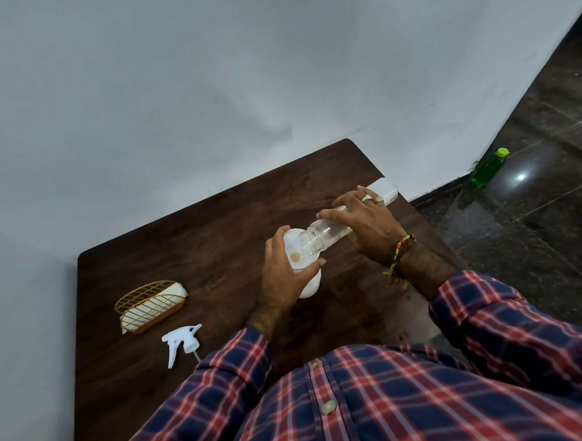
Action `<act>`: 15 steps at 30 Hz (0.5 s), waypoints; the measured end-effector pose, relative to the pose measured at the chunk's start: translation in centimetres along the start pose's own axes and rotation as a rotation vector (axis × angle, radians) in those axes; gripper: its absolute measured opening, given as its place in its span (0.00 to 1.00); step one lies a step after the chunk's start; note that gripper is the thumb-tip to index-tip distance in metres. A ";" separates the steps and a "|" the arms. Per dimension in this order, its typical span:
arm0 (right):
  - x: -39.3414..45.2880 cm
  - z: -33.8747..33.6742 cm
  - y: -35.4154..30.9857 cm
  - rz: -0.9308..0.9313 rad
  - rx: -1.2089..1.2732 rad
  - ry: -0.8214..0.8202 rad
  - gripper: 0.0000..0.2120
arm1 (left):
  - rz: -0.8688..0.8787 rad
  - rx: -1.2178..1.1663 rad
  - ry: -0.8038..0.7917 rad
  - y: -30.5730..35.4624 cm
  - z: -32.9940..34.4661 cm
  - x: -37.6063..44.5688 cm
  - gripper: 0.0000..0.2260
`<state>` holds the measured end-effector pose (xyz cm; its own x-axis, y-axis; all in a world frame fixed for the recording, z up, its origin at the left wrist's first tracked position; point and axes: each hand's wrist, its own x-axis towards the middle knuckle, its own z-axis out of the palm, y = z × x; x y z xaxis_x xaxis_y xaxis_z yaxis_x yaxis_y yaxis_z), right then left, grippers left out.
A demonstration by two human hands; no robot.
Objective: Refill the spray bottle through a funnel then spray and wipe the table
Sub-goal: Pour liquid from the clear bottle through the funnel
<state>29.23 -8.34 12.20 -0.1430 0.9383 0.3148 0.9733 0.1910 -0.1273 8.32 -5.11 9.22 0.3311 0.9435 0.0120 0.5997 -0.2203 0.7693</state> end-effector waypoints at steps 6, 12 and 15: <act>0.0 0.2 0.2 0.005 -0.002 -0.009 0.29 | -0.003 -0.002 -0.008 0.1 0.0 0.0 0.41; 0.1 0.3 0.3 0.013 0.000 -0.015 0.30 | 0.000 -0.014 -0.003 -0.1 0.0 0.1 0.41; 0.1 0.3 0.3 0.011 0.003 -0.016 0.30 | -0.005 -0.010 -0.012 -0.2 0.0 0.1 0.42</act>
<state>29.43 -8.05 11.90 -0.1352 0.9447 0.2987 0.9742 0.1817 -0.1340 8.25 -4.98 9.06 0.3376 0.9413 0.0006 0.5940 -0.2135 0.7756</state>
